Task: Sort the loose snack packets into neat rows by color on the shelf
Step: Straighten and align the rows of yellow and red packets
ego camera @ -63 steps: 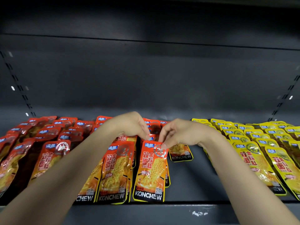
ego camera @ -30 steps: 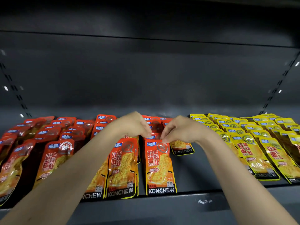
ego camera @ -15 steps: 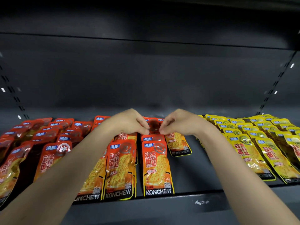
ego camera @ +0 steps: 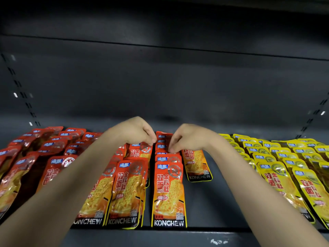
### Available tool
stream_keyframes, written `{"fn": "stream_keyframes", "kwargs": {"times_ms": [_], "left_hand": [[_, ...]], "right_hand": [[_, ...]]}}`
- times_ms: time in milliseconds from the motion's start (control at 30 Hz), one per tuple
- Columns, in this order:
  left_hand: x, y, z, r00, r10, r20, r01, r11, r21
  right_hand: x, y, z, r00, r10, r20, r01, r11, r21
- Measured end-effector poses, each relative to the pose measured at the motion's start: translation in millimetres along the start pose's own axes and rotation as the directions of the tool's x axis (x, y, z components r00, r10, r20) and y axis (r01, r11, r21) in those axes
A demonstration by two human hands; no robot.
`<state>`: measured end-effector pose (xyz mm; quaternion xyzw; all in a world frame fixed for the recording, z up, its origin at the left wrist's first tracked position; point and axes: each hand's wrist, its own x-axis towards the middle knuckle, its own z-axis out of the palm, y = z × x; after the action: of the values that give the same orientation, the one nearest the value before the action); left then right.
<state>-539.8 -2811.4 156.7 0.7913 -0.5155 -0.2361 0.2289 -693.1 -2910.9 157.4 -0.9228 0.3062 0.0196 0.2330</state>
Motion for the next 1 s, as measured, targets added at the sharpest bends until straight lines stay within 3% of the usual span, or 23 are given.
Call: {"fn": "stream_keyframes", "kwargs": {"times_ms": [200, 433, 700, 867, 1000], "left_hand": [[0.8, -8.2, -21.0, 0.999, -0.026, -0.033, 0.026, 1.0, -0.014], [11.7, -32.7, -59.8, 1.0, 0.003, -0.028, -0.001, 0.998, 0.069], [22.4, -63.5, -78.5, 0.999, 0.051, -0.019, -0.05, 0.998, 0.037], [28.6, -68.7, -73.9, 0.985, 0.16, 0.059, -0.167, 0.977, 0.136], [38.6, -68.9, -68.7, 0.977, 0.211, 0.033, -0.213, 0.957, 0.198]], "right_hand": [[11.9, -12.5, -17.6, 0.997, -0.024, -0.079, 0.029, 0.998, 0.056], [55.9, -40.9, -25.1, 0.994, 0.02, -0.107, -0.026, 0.999, -0.048], [97.3, -65.5, 4.6, 0.98, 0.106, -0.165, -0.135, 0.975, -0.175], [103.0, -67.9, 16.5, 0.986, 0.154, -0.057, -0.163, 0.963, -0.216], [100.1, -63.4, 18.5, 0.988, 0.153, -0.024, -0.155, 0.964, -0.215]]}}
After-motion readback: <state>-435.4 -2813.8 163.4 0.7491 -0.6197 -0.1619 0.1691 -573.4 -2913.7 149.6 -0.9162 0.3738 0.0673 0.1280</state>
